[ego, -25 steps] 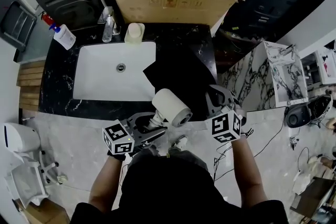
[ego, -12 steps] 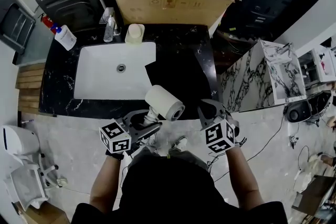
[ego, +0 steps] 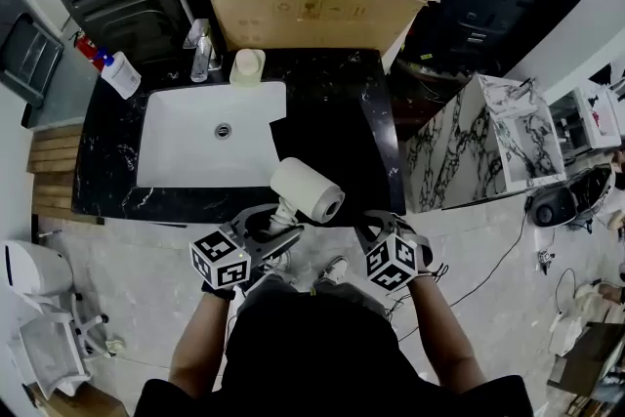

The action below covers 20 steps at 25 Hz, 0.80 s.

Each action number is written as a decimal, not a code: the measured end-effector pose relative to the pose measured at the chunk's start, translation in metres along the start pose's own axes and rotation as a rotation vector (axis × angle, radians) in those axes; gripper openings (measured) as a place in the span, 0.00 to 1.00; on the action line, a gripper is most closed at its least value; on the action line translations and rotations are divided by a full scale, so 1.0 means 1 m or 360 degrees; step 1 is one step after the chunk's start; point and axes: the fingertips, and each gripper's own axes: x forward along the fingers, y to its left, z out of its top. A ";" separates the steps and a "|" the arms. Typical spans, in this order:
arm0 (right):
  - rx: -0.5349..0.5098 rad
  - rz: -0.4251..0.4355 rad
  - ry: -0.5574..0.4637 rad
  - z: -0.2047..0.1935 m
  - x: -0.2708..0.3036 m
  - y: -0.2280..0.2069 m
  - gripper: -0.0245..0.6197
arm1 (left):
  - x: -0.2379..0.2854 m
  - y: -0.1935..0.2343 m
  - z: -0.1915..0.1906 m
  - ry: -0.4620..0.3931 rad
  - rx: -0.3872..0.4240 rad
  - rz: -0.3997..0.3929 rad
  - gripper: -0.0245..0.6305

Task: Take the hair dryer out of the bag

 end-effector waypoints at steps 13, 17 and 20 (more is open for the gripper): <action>0.0506 0.0156 -0.0477 0.043 -0.058 -0.010 0.38 | 0.006 0.010 0.022 -0.0044 0.0061 0.0100 0.38; 0.0580 0.0062 -0.0688 0.061 -0.079 -0.030 0.23 | 0.007 0.016 0.033 -0.0095 0.0061 0.0139 0.38; 0.0610 -0.0046 -0.0813 0.071 -0.091 -0.047 0.07 | 0.008 0.020 0.042 -0.0124 0.0070 0.0158 0.38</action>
